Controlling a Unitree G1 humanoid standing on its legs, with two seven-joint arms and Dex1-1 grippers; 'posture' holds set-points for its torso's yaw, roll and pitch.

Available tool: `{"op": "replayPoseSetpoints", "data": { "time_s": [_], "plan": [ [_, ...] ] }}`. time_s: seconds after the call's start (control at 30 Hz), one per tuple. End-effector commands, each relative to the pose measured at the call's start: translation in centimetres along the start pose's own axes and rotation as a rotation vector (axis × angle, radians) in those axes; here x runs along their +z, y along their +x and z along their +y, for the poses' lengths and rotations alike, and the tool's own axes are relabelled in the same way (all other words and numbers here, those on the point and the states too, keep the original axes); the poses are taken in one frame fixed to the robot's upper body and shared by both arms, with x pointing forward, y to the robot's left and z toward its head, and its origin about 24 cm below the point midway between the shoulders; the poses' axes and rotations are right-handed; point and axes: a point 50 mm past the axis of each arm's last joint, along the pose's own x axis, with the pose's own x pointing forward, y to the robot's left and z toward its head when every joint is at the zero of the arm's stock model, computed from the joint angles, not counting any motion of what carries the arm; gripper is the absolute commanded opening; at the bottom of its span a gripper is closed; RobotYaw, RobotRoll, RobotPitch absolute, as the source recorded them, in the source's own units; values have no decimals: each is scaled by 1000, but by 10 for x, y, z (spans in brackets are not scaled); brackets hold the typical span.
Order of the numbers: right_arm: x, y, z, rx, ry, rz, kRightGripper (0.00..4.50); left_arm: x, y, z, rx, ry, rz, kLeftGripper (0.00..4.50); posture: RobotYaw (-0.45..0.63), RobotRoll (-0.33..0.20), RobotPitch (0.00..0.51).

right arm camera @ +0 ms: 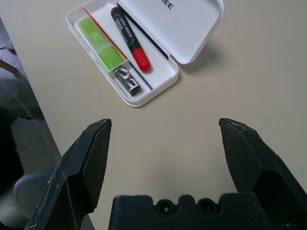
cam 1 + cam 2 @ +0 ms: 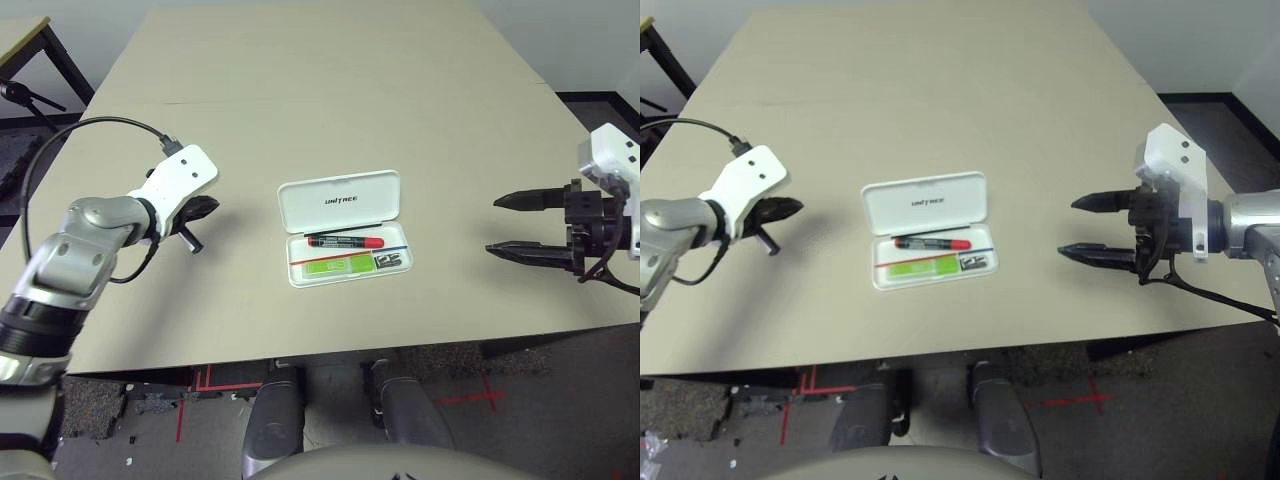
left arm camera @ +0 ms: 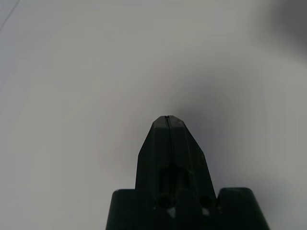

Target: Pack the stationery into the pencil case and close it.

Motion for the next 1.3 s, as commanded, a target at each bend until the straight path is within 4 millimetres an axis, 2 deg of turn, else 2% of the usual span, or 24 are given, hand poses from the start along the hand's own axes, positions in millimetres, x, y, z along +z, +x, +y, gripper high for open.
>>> {"op": "replayPoseSetpoints", "data": {
  "time_s": [0.03,0.23,0.4,0.8,1.03,1.3],
  "plan": [
    [0,0,3,12,-6,16,4500,5,11,0,15,-65,-36,36,-87,0,132],
    [1,0,3,13,-10,26,4500,22,25,-15,-46,-149,-123,36,-91,0,131],
    [2,1,3,18,-24,41,4500,31,27,-29,-124,-185,-161,36,-97,0,130],
    [6,3,1,25,-41,44,4500,41,19,-54,-262,-196,-204,36,-92,0,130],
    [6,4,0,28,-47,49,4500,37,0,-78,-435,-90,-181,36,-89,0,129],
    [5,7,-1,36,-54,59,4500,37,-8,-91,-521,-9,-183,36,-80,0,132]
  ]
}}
